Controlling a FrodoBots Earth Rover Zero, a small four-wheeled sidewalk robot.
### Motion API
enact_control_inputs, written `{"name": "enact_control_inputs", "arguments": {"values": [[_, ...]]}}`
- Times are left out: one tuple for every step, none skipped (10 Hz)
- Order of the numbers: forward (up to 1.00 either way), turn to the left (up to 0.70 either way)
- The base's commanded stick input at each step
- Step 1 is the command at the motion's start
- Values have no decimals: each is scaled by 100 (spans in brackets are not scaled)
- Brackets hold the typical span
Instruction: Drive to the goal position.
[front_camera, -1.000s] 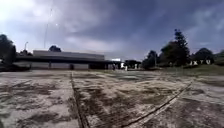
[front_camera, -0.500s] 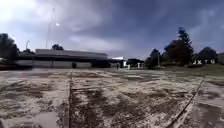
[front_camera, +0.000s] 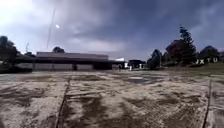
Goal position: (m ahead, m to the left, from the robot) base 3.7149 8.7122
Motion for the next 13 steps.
{"name": "enact_control_inputs", "arguments": {"values": [[70,0],[70,0],[70,0],[70,0],[70,0],[70,0],[70,0],[70,0],[70,0],[70,0],[70,-24],[70,-35],[70,-35]]}}
